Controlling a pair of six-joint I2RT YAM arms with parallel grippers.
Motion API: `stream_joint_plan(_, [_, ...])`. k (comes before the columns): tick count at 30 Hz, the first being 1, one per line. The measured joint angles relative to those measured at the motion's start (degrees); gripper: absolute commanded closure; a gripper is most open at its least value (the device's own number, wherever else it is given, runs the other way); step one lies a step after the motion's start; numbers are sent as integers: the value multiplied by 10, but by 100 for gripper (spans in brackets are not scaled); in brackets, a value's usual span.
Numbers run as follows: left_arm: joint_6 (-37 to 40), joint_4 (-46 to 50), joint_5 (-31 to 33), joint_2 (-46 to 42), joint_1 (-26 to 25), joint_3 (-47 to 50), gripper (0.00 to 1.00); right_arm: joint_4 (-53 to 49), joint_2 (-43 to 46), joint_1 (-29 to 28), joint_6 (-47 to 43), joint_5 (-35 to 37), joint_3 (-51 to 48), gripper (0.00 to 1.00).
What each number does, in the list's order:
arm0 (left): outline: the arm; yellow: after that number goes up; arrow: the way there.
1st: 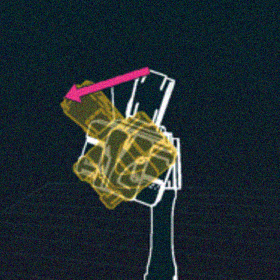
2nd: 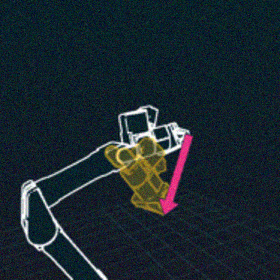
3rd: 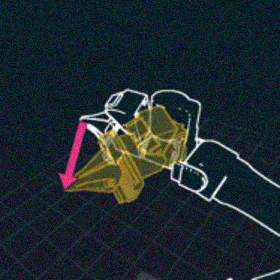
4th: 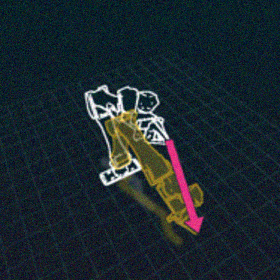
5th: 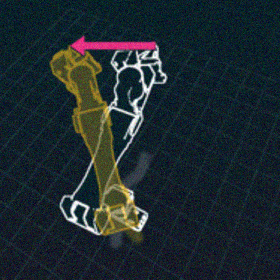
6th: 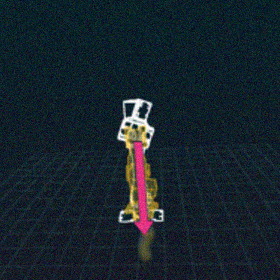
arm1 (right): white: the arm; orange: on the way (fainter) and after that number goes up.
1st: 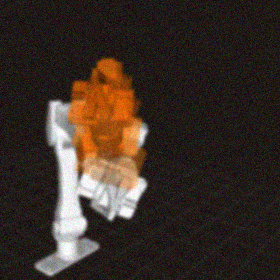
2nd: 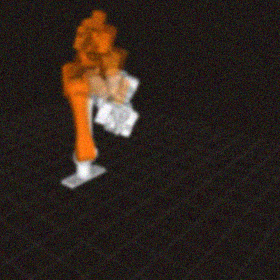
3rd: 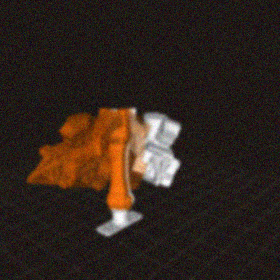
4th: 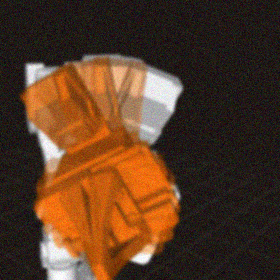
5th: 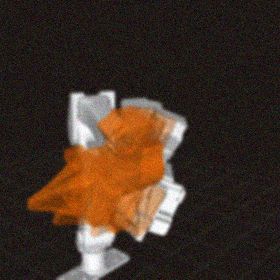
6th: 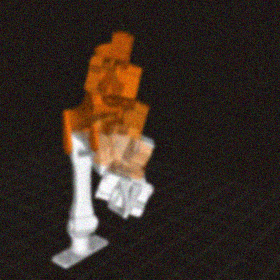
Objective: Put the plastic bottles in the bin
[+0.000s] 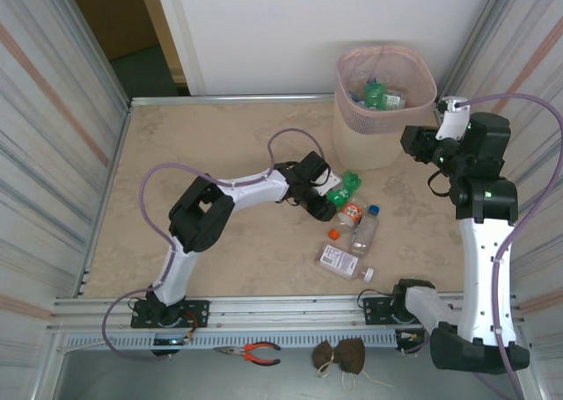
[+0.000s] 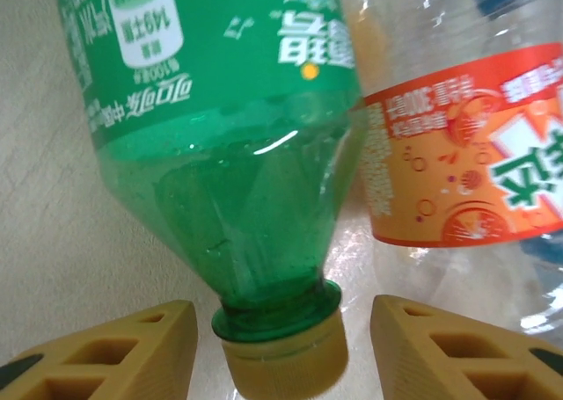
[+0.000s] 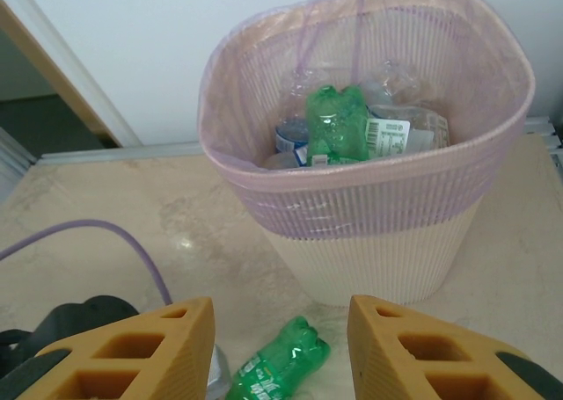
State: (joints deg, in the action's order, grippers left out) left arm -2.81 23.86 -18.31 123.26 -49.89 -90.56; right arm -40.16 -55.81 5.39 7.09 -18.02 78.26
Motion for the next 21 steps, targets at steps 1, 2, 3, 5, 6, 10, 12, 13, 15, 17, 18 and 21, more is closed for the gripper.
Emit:
stream_joint_plan(1, [0, 0, 0, 5, 0, -2, 49, 0, 2, 0, 0, 0, -1, 57])
stream_joint_plan(2, [0, 0, 0, 9, 0, -3, 51, -1, 4, 0, 0, 0, -1, 57])
stream_joint_plan(3, [-1, 1, 0, 12, 0, -5, 53, -1, 5, 0, 0, 0, -2, 57])
stream_joint_plan(5, [-2, 2, -1, 16, 0, -7, 57, -3, 6, 0, 0, 0, -2, 57])
stream_joint_plan(6, [-2, 2, -1, 17, 0, -8, 58, -3, 6, 0, 0, 0, -2, 57])
stream_joint_plan(10, [-4, 2, -1, 17, 0, -10, 63, -3, 6, 0, 0, 0, -2, 57])
stream_joint_plan(12, [-4, 2, 0, 17, 1, -10, 66, -3, 7, 0, 0, 0, -2, 57])
stream_joint_plan(13, [-4, 3, 0, 17, 3, -10, 68, -3, 8, 0, 0, 0, -3, 57])
stream_joint_plan(15, [-5, 3, 0, 17, 4, -10, 70, -3, 9, 0, 0, -1, -3, 57])
stream_joint_plan(17, [-4, 4, 1, 15, 9, -10, 71, -3, 10, 0, 0, -3, -5, 57])
stream_joint_plan(18, [-4, 4, 1, 13, 12, -10, 72, -4, 12, 0, 1, -4, -6, 57])
stream_joint_plan(21, [-4, 3, 4, -3, 19, -2, 73, -4, 14, 0, 5, -12, -8, 58])
